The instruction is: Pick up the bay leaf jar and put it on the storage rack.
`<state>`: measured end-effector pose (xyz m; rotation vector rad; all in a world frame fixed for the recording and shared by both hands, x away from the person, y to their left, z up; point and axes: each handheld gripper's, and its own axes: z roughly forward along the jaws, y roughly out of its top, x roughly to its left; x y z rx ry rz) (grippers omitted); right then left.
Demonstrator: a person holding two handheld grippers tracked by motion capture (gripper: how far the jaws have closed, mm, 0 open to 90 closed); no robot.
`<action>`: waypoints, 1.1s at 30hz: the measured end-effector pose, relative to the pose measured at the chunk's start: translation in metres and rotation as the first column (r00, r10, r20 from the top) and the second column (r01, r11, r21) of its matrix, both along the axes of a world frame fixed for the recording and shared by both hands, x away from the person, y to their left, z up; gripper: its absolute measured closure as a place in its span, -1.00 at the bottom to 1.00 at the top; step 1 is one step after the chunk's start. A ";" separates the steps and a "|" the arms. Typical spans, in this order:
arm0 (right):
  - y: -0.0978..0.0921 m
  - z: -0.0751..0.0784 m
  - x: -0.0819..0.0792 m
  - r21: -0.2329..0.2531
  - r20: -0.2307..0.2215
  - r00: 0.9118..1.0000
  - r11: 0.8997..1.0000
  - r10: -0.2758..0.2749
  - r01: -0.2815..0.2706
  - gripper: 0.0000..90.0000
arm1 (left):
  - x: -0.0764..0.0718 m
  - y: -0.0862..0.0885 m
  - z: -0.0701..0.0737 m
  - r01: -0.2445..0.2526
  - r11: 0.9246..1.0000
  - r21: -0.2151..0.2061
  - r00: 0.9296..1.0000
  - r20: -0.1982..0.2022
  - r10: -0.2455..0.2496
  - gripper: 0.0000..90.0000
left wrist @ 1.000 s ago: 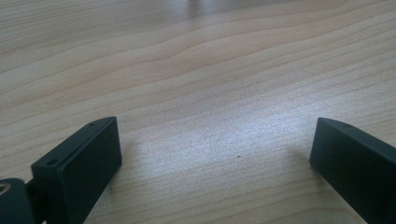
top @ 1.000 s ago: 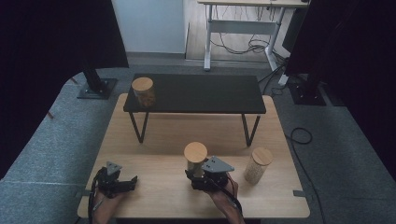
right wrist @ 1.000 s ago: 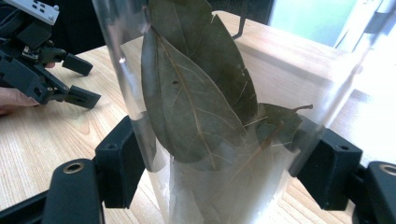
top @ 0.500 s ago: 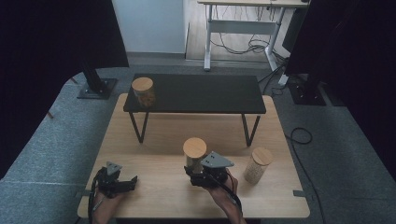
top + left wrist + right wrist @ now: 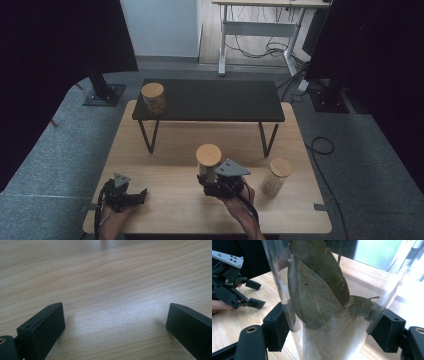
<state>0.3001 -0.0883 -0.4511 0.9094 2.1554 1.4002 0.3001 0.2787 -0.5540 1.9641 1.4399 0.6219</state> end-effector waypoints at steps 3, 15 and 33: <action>0.000 0.004 0.002 -0.001 0.002 1.000 1.000 -0.005 0.005 -0.44 | 0.000 0.000 0.000 0.000 1.000 0.000 1.000 0.000 0.000 -0.96; 0.005 0.014 0.007 -0.008 0.013 1.000 1.000 0.000 0.000 -0.44 | 0.000 0.000 0.000 0.002 1.000 0.004 1.000 -0.002 -0.002 -0.96; 0.010 0.022 0.015 -0.020 0.017 1.000 1.000 0.004 -0.004 -0.44 | 0.000 0.000 0.000 0.003 1.000 0.003 1.000 -0.002 -0.003 -0.96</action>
